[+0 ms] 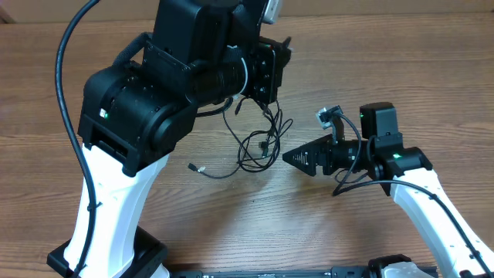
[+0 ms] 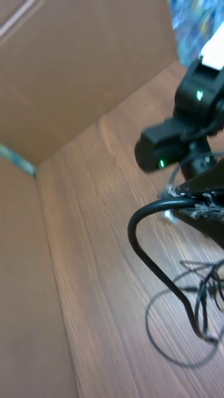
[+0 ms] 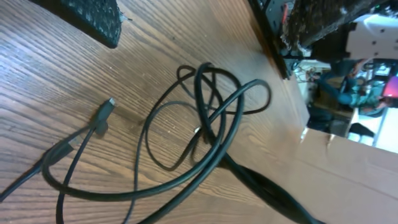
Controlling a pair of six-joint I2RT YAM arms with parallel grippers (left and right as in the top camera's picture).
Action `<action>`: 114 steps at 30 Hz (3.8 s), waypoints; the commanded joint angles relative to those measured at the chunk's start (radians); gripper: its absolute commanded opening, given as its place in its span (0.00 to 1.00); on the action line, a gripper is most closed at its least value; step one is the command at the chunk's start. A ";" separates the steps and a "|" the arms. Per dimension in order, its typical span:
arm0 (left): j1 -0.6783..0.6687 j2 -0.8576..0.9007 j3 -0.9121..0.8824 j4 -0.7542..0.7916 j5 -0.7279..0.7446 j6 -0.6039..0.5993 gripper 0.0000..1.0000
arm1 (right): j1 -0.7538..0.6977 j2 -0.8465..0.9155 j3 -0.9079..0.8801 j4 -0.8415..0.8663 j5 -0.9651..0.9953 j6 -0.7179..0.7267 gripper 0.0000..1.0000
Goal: Untangle cables
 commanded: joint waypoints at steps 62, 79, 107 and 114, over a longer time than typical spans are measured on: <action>0.817 -0.021 0.010 -0.259 0.210 0.183 0.09 | -0.102 0.187 0.006 -0.127 0.372 0.117 0.63; 0.476 0.041 0.006 -0.327 -0.084 0.193 0.04 | -0.142 0.165 0.016 0.002 0.194 0.158 0.11; 0.274 -0.160 -0.989 -0.088 -0.182 -0.029 0.06 | -0.182 -0.222 0.055 -0.272 0.787 0.410 0.04; 0.148 -0.143 -1.153 0.197 -0.039 -0.031 0.42 | -0.182 -0.217 0.053 -0.314 0.786 0.402 0.04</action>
